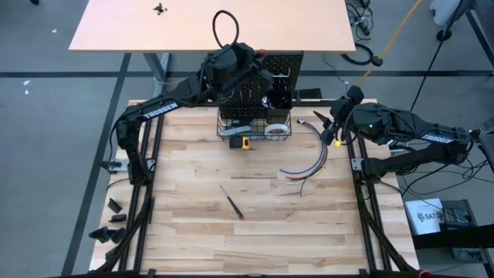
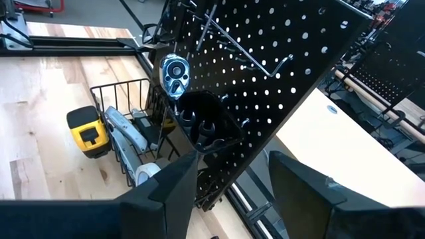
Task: Hang tools onto peg board
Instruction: Hang the screwdriver on the pegboard
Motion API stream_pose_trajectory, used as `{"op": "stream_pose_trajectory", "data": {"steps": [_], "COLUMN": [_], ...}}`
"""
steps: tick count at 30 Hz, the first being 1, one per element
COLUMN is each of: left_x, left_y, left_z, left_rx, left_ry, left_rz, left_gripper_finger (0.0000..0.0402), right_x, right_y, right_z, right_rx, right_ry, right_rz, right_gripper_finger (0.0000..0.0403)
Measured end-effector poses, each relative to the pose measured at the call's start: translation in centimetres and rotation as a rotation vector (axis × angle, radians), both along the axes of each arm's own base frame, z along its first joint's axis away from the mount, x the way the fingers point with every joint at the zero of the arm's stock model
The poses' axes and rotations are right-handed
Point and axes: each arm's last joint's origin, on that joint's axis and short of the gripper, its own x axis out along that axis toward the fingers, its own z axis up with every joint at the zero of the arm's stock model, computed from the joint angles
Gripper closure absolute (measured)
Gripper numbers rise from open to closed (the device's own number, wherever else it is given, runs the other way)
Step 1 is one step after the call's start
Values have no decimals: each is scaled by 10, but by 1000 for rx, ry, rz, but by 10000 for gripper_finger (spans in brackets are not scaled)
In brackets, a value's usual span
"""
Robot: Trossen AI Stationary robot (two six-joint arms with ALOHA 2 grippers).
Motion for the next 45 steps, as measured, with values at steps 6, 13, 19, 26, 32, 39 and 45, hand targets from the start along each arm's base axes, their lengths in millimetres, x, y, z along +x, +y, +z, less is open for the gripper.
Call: {"op": "stream_pose_trajectory", "data": {"steps": [6, 13, 19, 26, 32, 39, 45], "left_x": [4, 12, 12, 12, 12, 11, -3], "left_y": [3, 7, 7, 7, 7, 6, -7], "left_z": [-3, -12, -14, -15, -15, -12, 11], "left_rx": [4, 2, 17, 15, 13, 18, 102], "left_ry": [-6, 14, 46, 49, 51, 42, 14], "left_rz": [-3, -1, 15, 17, 19, 17, -9], "left_gripper_finger": [359, 359, 359, 293, 251, 248, 247], "right_x": [0, 0, 0, 0, 0, 0, 0], "right_y": [0, 0, 0, 0, 0, 0, 0], "right_z": [0, 0, 0, 0, 0, 0, 0], "right_rx": [-1, 4, 9, 8, 8, 8, 8], "right_ry": [1, -3, -5, -4, -4, -5, -5], "right_rz": [1, -1, 0, 0, 0, 0, 0], "right_gripper_finger": [222, 222, 222, 222, 222, 222, 222]}}
